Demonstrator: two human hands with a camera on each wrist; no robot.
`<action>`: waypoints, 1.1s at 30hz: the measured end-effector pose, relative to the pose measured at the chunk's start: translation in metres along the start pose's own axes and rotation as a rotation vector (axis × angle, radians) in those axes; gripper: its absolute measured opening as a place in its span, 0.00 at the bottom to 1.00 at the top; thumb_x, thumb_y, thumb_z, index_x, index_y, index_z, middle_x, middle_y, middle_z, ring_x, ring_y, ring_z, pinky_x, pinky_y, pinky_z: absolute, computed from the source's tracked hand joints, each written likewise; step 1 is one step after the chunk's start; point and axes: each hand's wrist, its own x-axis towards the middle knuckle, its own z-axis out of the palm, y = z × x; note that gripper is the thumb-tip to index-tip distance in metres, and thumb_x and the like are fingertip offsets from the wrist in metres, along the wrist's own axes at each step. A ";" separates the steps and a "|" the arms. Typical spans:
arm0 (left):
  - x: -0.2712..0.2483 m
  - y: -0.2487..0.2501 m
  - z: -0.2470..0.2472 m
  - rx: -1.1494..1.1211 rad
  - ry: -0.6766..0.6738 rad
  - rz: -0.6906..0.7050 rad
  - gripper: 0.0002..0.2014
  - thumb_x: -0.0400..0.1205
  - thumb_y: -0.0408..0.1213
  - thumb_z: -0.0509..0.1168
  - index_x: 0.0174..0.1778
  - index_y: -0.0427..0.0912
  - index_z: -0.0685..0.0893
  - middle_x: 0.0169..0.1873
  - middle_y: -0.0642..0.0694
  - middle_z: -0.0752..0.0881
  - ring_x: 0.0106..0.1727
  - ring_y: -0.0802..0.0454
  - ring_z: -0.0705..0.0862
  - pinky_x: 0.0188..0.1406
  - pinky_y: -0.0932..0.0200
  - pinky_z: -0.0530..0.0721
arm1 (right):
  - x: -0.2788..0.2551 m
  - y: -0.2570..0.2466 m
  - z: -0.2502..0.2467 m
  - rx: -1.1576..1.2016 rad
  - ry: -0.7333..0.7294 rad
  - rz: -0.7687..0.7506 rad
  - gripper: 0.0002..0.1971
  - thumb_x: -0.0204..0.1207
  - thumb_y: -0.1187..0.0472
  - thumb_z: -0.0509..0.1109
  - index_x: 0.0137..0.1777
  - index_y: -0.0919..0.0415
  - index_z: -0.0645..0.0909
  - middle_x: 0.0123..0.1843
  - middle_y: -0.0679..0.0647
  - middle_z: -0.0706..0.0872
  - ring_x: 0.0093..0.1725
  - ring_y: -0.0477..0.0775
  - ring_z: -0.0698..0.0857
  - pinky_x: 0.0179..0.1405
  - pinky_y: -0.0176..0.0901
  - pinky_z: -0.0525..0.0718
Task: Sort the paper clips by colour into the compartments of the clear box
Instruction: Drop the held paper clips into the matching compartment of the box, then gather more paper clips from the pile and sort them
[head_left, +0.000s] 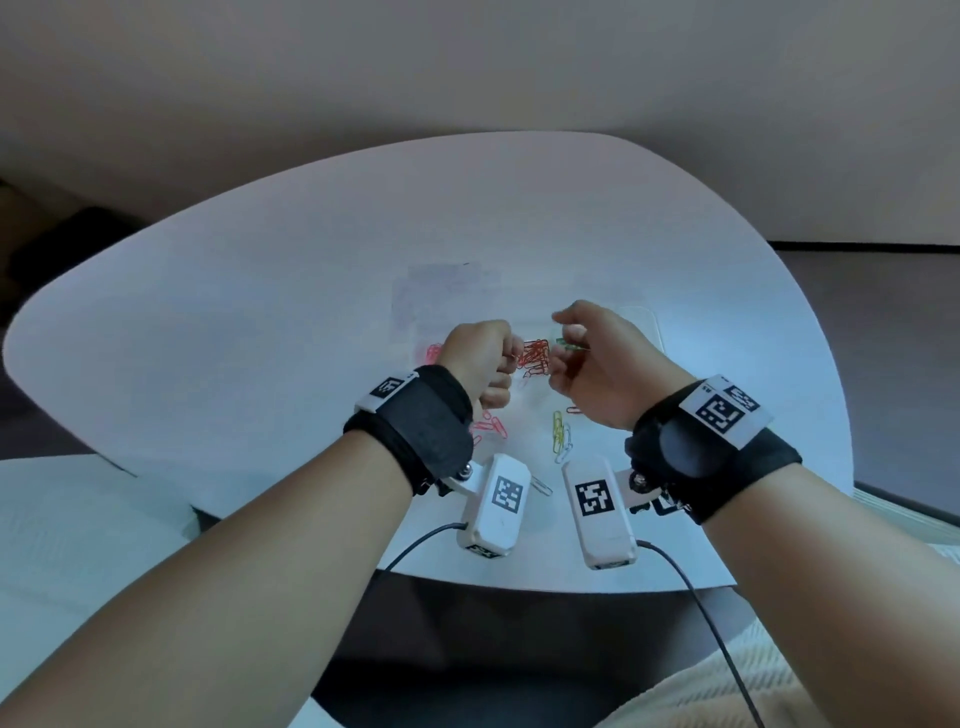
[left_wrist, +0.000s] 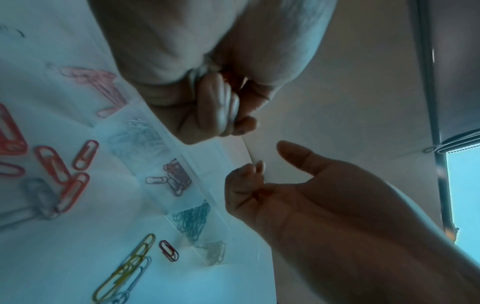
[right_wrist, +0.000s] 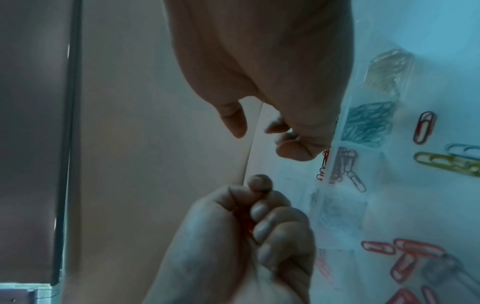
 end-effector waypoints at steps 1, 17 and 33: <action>0.001 -0.001 0.000 -0.004 0.008 -0.014 0.10 0.74 0.26 0.51 0.29 0.40 0.72 0.20 0.50 0.61 0.18 0.55 0.54 0.18 0.68 0.54 | 0.001 -0.002 0.002 0.025 0.022 0.014 0.11 0.76 0.56 0.70 0.43 0.61 0.72 0.35 0.55 0.71 0.29 0.51 0.73 0.31 0.39 0.75; 0.016 0.017 0.016 -0.068 0.037 -0.027 0.11 0.84 0.37 0.59 0.55 0.32 0.76 0.37 0.38 0.78 0.33 0.47 0.77 0.40 0.56 0.78 | -0.013 -0.014 -0.010 0.058 -0.002 -0.037 0.38 0.78 0.33 0.60 0.75 0.65 0.67 0.77 0.67 0.69 0.81 0.63 0.65 0.76 0.51 0.72; -0.029 -0.012 -0.021 0.447 0.020 0.390 0.10 0.82 0.31 0.60 0.43 0.47 0.85 0.42 0.47 0.88 0.40 0.52 0.84 0.40 0.58 0.82 | -0.072 0.002 -0.030 -0.685 0.083 -0.457 0.10 0.82 0.54 0.66 0.55 0.58 0.84 0.48 0.54 0.90 0.42 0.55 0.89 0.43 0.48 0.84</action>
